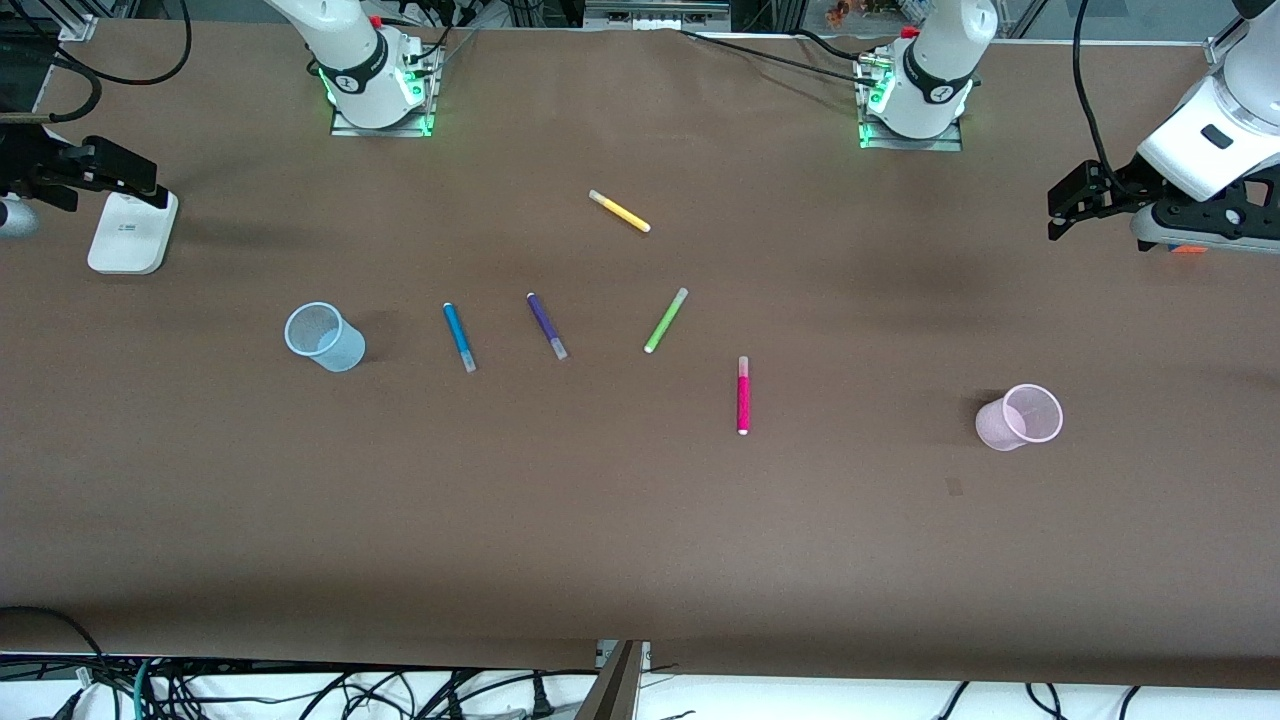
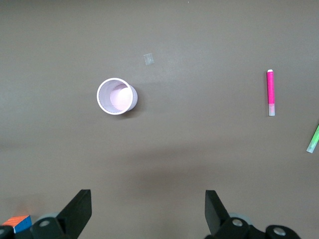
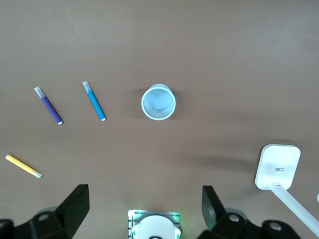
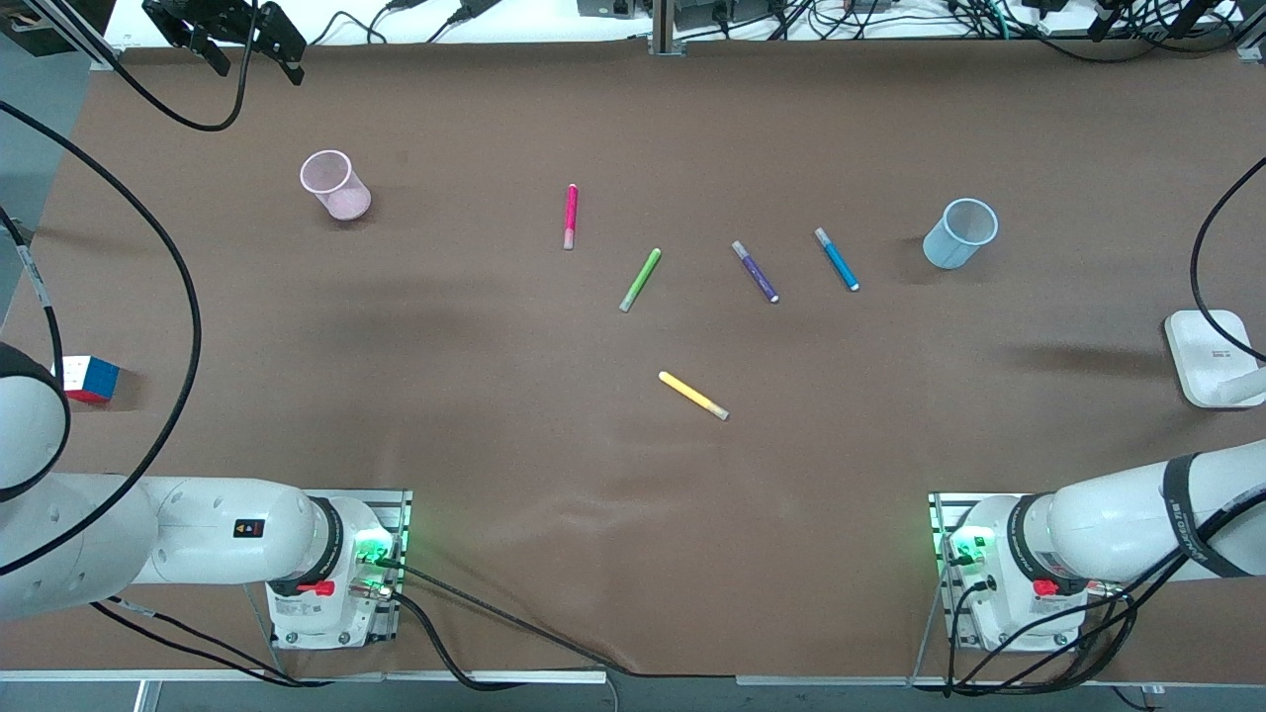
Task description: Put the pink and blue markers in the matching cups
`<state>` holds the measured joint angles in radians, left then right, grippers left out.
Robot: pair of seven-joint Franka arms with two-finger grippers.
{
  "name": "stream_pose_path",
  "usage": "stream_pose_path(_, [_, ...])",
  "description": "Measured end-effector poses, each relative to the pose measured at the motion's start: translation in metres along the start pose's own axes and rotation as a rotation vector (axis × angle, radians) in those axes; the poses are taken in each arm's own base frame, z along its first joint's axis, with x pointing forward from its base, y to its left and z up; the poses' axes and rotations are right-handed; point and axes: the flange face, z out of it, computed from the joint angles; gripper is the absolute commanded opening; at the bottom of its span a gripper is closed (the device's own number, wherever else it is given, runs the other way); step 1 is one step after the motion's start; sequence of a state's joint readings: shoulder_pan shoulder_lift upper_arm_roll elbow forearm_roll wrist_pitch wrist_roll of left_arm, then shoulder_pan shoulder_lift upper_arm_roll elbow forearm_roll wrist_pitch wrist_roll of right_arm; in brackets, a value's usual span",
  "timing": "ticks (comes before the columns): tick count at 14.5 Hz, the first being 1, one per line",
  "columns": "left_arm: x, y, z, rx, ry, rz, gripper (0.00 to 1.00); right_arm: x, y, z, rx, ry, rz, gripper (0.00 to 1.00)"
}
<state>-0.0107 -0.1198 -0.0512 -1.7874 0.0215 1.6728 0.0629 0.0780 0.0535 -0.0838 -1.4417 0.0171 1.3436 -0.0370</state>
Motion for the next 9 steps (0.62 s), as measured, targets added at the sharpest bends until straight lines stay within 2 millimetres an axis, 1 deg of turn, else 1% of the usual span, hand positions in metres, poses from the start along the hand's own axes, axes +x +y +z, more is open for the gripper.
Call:
stream_pose_path(6, [0.000,0.000,0.000,0.000,-0.003,0.000,1.00,0.003,0.002,0.003,0.000,-0.006,0.004,1.00])
stream_pose_path(9, [0.000,0.000,0.000,0.000,-0.003,0.000,1.00,0.011,0.000,0.012,-0.001,-0.016,0.001,1.00])
